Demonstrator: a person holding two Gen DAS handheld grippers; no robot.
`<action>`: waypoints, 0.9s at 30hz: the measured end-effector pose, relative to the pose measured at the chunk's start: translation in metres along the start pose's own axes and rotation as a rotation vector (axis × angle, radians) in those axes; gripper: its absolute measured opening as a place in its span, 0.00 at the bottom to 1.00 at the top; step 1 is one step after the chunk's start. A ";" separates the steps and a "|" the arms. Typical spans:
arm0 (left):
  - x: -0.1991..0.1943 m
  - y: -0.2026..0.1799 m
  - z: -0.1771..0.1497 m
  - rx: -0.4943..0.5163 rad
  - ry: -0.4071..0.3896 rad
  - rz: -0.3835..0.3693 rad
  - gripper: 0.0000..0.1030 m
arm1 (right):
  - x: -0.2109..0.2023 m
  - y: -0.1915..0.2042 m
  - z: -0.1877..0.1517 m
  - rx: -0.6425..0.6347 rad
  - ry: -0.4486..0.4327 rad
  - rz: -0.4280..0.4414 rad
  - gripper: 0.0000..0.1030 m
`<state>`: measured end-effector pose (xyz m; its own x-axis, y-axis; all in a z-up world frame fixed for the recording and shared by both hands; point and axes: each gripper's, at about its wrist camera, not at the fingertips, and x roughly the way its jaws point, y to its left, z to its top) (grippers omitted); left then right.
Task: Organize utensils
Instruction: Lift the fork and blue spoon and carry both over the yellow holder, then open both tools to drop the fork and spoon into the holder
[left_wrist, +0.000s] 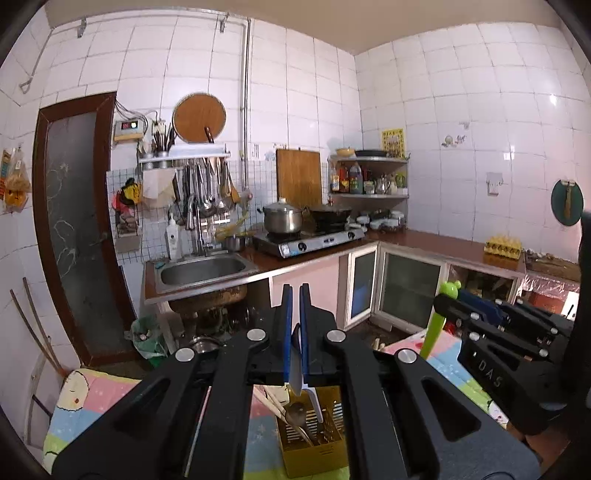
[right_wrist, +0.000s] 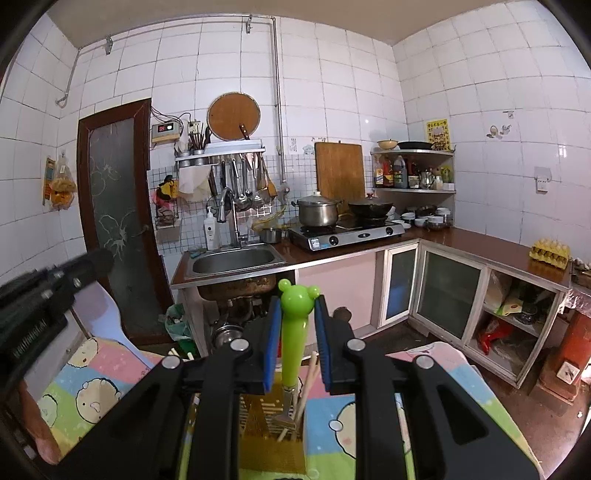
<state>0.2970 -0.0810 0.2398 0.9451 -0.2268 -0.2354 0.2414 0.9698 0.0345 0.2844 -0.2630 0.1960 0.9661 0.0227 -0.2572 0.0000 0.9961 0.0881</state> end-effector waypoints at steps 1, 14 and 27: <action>0.008 0.000 -0.004 0.003 0.016 0.000 0.02 | 0.007 0.000 -0.003 0.000 0.008 0.001 0.18; 0.067 0.020 -0.079 -0.002 0.200 0.006 0.02 | 0.066 -0.008 -0.054 0.015 0.149 -0.005 0.18; 0.094 0.053 -0.135 -0.103 0.255 0.041 0.02 | 0.091 0.000 -0.109 -0.042 0.162 -0.030 0.18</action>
<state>0.3692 -0.0392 0.0880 0.8645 -0.1705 -0.4729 0.1683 0.9846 -0.0473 0.3437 -0.2520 0.0679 0.9117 0.0034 -0.4109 0.0139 0.9991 0.0392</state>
